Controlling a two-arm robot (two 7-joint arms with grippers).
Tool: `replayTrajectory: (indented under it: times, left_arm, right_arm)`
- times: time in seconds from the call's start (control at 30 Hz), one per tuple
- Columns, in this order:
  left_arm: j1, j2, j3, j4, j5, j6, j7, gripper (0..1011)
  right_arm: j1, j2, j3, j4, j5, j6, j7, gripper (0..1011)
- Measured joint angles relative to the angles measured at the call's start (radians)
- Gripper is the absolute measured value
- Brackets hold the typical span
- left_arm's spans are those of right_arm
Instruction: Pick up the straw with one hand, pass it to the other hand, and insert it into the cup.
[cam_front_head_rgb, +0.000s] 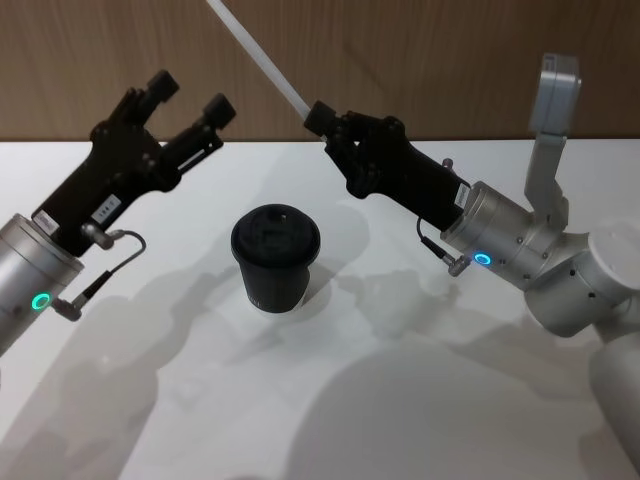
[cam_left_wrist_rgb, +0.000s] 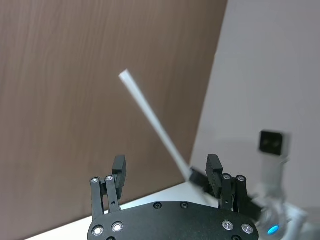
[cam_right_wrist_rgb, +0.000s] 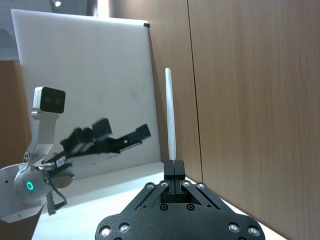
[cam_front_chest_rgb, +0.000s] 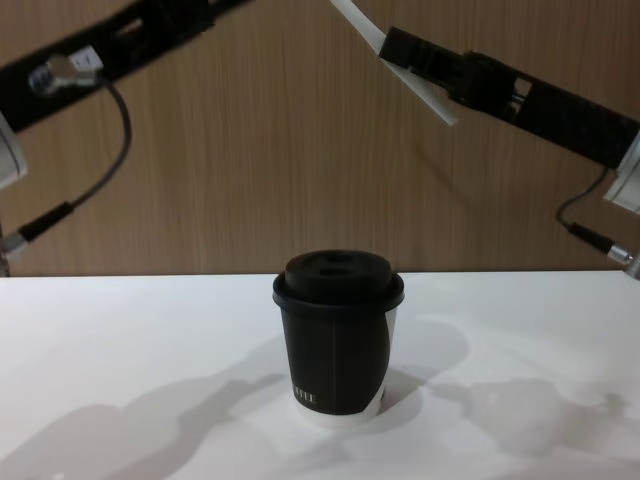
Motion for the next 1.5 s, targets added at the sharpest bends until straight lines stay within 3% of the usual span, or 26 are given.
replayTrajectory:
  times: [0.3,0.63,1.03,1.5]
  left_arm:
    - [-0.034,-0.024,-0.007,0.036,-0.155,0.037,-0.098,1000]
    - [-0.087,-0.058,0.007,0.094,-0.262,0.083,-0.143,999]
    - [-0.147,-0.093,0.039,0.165,-0.335,0.127,-0.158,999]
    - [-0.199,-0.121,0.073,0.229,-0.377,0.157,-0.158,1000]
  right_arm:
    - [0.001,0.000,0.000,0.000,0.000,0.000,0.001,1]
    - [0.001,0.000,0.000,0.000,0.000,0.000,0.001,1]
    - [0.001,0.000,0.000,0.000,0.000,0.000,0.001,1]
    - [0.001,0.000,0.000,0.000,0.000,0.000,0.001,1]
